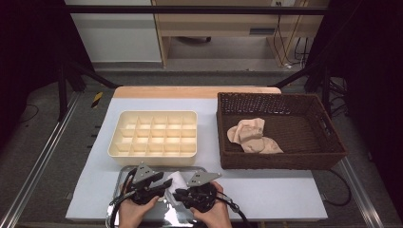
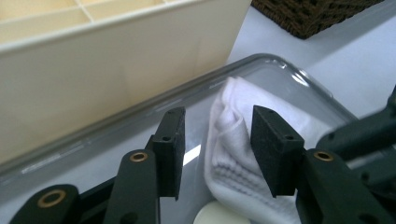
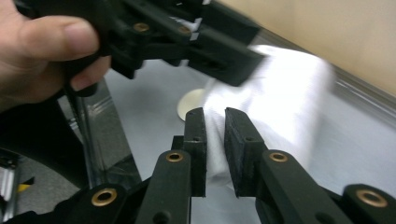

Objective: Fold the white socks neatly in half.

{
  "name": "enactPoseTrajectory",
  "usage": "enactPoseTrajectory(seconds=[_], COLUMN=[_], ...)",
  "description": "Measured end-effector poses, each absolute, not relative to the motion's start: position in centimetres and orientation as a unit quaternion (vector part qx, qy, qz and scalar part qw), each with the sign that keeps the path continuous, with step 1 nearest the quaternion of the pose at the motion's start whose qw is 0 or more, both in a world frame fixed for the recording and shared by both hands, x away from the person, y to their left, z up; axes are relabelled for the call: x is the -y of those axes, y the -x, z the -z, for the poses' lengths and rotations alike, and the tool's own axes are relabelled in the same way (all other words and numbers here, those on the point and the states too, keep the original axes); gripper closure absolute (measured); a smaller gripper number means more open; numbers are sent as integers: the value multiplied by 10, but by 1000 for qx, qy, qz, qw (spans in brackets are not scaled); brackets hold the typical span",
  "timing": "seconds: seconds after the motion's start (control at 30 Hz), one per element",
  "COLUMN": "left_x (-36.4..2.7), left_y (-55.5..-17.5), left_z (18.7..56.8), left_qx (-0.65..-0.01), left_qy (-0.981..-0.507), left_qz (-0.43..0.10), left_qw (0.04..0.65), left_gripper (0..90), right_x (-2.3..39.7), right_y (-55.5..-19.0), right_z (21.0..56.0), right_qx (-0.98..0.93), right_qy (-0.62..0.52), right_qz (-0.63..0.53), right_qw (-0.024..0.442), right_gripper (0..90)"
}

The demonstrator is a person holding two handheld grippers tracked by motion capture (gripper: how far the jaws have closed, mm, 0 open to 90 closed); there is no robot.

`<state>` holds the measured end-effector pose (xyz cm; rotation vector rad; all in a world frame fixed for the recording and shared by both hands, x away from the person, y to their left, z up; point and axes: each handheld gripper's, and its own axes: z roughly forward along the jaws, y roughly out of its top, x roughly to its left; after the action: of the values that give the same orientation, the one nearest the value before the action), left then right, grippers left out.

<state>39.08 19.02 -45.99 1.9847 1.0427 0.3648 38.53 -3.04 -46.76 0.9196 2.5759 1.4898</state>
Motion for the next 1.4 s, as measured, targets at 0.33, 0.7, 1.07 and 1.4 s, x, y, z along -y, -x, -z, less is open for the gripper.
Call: enactPoseTrajectory(seconds=[0.33, 0.7, 1.07, 1.4], left_x=[-197, -192, -194, -189], left_y=[-374, -365, -364, -362], left_z=[467, 469, 471, 476], left_qx=[-428, -428, -437, -430], left_qy=[-784, -785, -781, -783], left_qz=[-128, -137, -112, -70], left_qw=[432, 427, 433, 445], left_gripper=[473, 434, 372, 343], right_x=[42, 44, 51, 57], right_y=[-384, -382, -364, -363], right_z=[462, 447, 471, 476], right_qx=[-827, -812, -819, -817], right_qy=[-318, -324, -331, -343], right_qz=[-461, -482, -469, -463], right_qw=[43, 55, 22, 8], right_gripper=[764, 836, 891, 900])
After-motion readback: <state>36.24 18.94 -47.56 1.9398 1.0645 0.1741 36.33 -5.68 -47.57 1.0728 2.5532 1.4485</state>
